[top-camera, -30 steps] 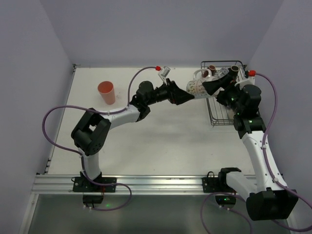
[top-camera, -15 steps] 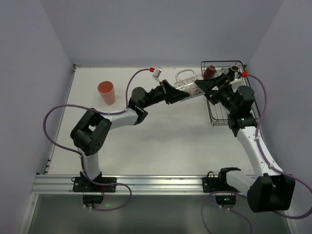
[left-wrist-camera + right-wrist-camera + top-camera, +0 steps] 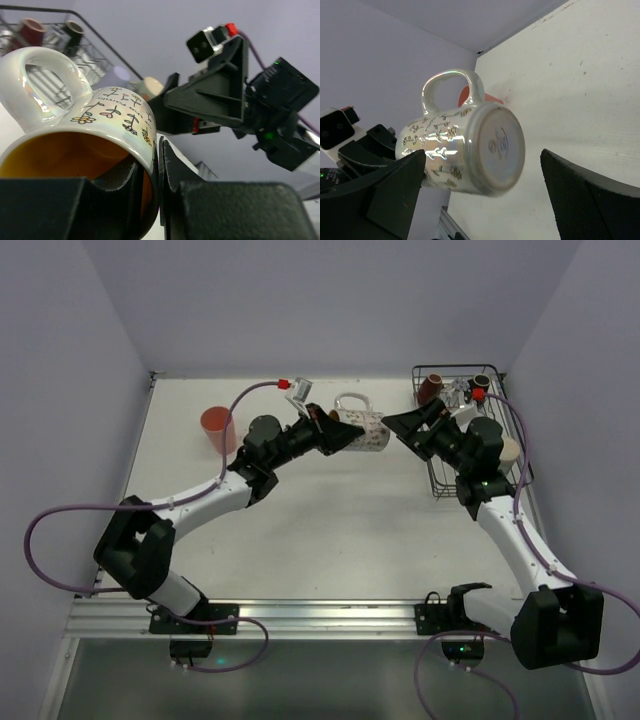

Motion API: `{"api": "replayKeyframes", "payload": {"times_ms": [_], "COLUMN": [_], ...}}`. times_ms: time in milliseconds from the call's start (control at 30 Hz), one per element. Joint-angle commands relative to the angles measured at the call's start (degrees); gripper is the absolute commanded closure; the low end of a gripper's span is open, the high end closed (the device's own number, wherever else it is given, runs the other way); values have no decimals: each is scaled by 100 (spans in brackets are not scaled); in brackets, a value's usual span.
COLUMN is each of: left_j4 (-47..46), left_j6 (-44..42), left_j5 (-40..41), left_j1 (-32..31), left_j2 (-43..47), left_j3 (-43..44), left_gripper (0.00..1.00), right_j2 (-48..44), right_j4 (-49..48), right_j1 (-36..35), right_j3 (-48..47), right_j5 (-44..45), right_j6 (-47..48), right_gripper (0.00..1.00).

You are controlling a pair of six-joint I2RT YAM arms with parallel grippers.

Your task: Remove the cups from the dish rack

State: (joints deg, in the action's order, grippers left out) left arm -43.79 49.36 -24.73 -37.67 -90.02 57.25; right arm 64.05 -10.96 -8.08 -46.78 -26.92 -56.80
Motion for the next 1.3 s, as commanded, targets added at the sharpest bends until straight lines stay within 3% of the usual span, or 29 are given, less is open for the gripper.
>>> {"api": "replayKeyframes", "payload": {"times_ms": [0, 300, 500, 667, 767, 1033, 1267], "left_j4": [815, 3585, 5703, 6635, 7128, 7613, 7745], "left_j6": [-1103, -2387, -3134, -3591, -3785, -3855, -4013], "left_j5": [1082, 2278, 2676, 3000, 3237, 3255, 3492], "left_j1": [128, 269, 831, 1200, 1253, 1447, 1534], "left_j2": [713, 565, -313, -1297, -1992, -3266, -3628], "left_j3": [347, 1480, 2799, 3833, 4581, 5567, 5674], "left_gripper": [100, 100, 100, 100, 100, 100, 100], "right_j2": [37, 151, -6, -138, -191, -542, -587], "right_j4": [24, 252, 577, 929, 1043, 1026, 1246], "right_j1": [-19, -19, -45, -220, -247, -273, -273], "right_j3": [-15, -50, -68, -129, -147, 231, 293], "right_j5": [-182, 28, 292, 574, 556, 283, 486], "right_j6": [353, 625, 986, 1407, 1548, 1610, 1821], "right_gripper": [1, 1, 1, 1, 1, 1, 1]}}
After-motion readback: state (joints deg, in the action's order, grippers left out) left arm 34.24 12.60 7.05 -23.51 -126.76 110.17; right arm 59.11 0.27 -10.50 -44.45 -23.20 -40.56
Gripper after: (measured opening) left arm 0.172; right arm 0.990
